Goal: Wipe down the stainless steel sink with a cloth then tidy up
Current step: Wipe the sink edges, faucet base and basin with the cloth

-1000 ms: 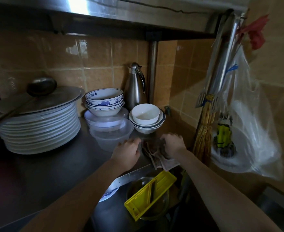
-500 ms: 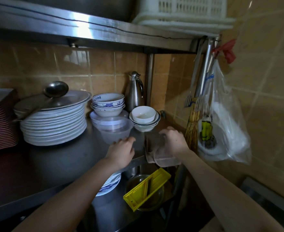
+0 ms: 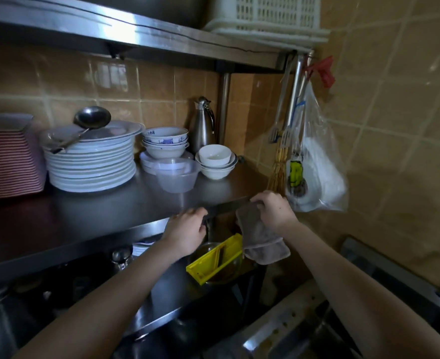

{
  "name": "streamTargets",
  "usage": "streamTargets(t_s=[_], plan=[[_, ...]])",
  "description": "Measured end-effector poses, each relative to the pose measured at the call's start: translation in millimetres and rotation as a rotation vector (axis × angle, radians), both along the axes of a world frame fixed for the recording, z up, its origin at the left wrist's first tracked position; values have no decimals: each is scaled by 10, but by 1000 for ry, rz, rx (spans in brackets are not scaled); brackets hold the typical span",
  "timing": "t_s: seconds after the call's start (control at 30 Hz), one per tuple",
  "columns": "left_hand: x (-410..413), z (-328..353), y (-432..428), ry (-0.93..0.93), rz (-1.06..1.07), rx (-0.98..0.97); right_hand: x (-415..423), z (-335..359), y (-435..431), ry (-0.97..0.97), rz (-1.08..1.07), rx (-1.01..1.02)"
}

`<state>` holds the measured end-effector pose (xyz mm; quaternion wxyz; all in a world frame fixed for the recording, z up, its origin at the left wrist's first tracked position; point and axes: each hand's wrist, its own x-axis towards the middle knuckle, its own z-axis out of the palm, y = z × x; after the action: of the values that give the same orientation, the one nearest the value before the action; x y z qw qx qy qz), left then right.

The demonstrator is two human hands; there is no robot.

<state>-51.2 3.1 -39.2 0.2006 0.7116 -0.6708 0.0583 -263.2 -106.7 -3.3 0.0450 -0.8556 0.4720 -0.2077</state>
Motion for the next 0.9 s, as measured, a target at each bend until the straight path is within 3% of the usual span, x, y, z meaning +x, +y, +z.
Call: streamTargets(t_s=[0.33, 0.63, 0.9], plan=[[-360, -700, 531, 47, -25, 151, -532, -609, 511, 64, -59, 117], [-599, -1208, 554, 129, -8, 308, -851, -1118, 469, 71, -52, 199], [-718, -1433, 445, 132, 26, 363, -930, -1388, 239, 13, -14, 108]])
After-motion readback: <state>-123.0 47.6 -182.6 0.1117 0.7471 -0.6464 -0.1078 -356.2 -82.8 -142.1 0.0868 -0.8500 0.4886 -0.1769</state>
